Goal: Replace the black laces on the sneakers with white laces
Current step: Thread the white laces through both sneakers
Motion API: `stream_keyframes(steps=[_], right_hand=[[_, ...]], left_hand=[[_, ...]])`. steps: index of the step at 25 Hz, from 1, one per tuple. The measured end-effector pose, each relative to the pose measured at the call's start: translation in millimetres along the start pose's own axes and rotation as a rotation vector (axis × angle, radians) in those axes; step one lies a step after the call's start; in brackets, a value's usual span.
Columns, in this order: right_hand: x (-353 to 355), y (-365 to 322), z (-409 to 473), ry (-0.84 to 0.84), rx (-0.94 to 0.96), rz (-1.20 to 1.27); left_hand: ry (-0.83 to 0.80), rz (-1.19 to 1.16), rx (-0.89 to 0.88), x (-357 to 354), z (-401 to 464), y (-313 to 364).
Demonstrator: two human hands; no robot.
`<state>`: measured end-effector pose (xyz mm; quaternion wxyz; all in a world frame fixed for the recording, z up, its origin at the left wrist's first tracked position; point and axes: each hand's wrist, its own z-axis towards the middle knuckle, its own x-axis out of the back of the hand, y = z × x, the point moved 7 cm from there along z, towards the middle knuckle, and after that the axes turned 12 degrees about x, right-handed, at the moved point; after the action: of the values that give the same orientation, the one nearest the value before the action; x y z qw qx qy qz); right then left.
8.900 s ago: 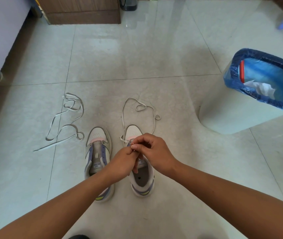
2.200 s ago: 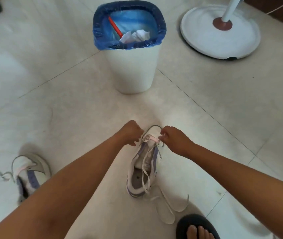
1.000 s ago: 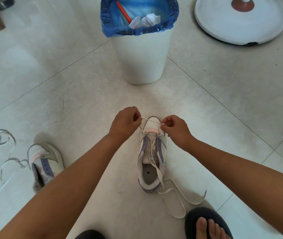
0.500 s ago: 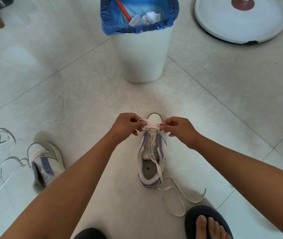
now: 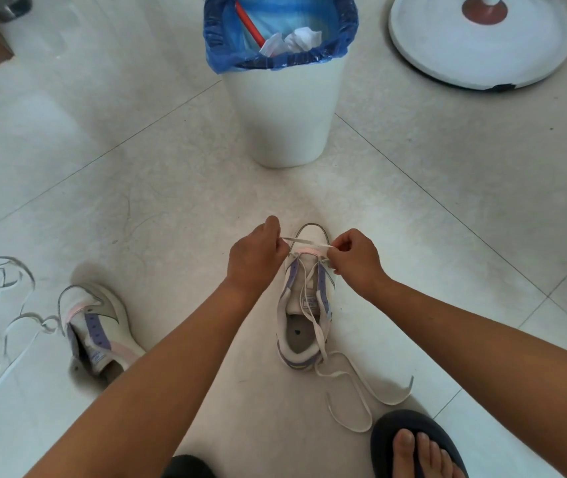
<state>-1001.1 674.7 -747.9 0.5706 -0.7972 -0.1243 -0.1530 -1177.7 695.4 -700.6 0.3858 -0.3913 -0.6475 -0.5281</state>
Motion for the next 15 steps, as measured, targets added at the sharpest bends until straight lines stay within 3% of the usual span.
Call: stream_keyframes(steps=[4,15], right_hand=[[-5,-7,2,-0.103,0.001,0.049],[6,3,1,-0.076,-0.075,0.226]], left_hand=[[-0.225,-0.357,0.246,-17,4,-9],[-0.51,-0.891,0.461,-26,1,-35]])
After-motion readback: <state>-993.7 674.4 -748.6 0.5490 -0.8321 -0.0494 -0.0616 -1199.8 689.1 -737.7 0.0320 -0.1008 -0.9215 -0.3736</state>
